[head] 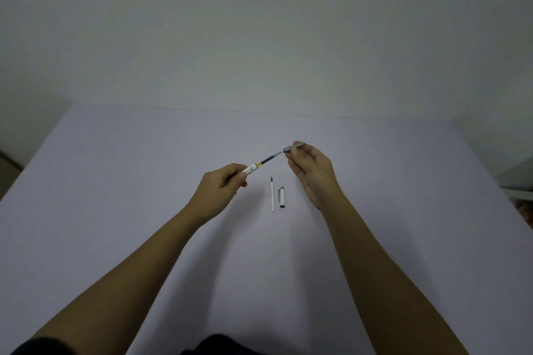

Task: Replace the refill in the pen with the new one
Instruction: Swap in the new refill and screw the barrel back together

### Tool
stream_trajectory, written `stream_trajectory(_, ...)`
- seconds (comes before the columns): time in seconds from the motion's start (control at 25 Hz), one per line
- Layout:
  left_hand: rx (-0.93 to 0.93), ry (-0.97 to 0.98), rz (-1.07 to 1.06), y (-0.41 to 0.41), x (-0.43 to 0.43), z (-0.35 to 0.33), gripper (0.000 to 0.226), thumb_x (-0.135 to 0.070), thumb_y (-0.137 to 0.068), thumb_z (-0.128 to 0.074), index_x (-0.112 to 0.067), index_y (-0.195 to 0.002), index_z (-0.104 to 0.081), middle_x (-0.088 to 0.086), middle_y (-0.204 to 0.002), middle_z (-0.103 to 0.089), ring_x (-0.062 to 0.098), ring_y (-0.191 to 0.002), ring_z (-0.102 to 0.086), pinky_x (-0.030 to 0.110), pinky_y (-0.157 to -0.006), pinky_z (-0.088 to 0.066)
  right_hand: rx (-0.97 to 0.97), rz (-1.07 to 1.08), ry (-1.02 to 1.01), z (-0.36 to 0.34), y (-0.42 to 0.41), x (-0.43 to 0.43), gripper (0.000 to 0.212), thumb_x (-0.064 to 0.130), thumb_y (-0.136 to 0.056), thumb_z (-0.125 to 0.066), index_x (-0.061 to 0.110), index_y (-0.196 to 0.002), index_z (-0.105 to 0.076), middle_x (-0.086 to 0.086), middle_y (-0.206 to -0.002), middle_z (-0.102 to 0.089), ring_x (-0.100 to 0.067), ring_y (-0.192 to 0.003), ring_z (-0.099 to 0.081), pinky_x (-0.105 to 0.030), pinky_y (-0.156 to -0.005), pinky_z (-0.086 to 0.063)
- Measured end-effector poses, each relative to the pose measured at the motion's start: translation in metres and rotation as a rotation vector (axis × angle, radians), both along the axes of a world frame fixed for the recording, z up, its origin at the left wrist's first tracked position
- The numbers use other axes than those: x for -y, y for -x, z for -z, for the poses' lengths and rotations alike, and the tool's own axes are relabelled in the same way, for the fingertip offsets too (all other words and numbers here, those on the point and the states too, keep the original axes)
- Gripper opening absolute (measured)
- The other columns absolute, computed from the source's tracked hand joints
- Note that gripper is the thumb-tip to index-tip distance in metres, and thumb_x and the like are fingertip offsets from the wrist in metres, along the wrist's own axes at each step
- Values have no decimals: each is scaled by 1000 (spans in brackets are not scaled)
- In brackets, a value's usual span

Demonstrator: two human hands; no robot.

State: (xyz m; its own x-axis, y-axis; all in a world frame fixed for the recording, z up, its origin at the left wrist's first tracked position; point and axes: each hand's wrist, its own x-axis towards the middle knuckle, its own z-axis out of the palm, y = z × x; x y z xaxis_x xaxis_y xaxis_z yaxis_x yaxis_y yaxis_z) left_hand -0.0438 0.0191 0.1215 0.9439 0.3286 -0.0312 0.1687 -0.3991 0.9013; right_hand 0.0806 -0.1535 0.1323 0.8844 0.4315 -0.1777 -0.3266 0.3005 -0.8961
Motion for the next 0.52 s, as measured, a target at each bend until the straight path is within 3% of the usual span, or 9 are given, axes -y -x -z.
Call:
stream_trajectory(0.16, -8, -40, 23, -1, 0, -2, 19, -27, -95, -47, -24, -102, -64, -7, -82, -66, 11, -66, -52, 22, -61, -41, 41, -18, 42, -2, 2, 2, 12, 9, -87, -61, 19, -92, -65, 5, -87, -74, -4, -86, -70, -13, -72, -54)
stream_trajectory(0.52, 5, -74, 26, -2, -1, -7, 19, -27, -95, -47, -24, -101, -65, -11, -80, -66, 11, -66, -52, 23, -62, -41, 104, -30, 101, -2, 3, 1, 14, 9, -87, -62, 22, -91, -66, 6, -86, -73, -4, -86, -70, -13, -71, -54)
